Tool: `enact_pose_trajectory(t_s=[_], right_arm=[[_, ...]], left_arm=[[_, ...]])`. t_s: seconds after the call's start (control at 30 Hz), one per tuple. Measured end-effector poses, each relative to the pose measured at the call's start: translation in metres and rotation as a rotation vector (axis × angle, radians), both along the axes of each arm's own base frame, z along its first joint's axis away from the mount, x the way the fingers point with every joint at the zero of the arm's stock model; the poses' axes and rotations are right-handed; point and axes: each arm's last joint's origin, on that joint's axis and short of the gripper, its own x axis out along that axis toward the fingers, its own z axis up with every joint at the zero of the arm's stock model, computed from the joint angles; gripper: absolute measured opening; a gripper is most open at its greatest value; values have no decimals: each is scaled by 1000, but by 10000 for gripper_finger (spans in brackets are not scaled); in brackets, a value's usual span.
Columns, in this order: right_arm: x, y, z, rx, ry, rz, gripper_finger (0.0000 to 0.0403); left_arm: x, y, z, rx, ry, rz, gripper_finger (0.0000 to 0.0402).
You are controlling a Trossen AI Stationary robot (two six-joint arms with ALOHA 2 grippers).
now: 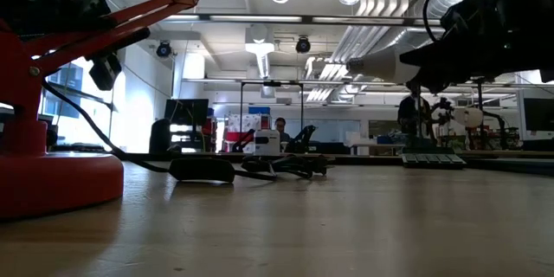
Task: Screw lightbulb
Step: Remove the white lightbulb from the red lamp, then return to Home Position
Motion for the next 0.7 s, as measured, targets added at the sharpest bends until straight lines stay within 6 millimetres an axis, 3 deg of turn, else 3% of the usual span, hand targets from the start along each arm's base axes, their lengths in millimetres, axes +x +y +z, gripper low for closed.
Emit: enact_pose_trajectory(t_s=[0.2,0.47,0.7], right_arm=[[3,-2,1,119,52,-50,278],[12,0,16,114,170,-30,391],[16,1,27,42,149,-46,383]], left_arm=[[0,0,0,0,0,-1,0],[0,0,-1,49,11,3,0],[0,1,-10,65,105,23,0]])
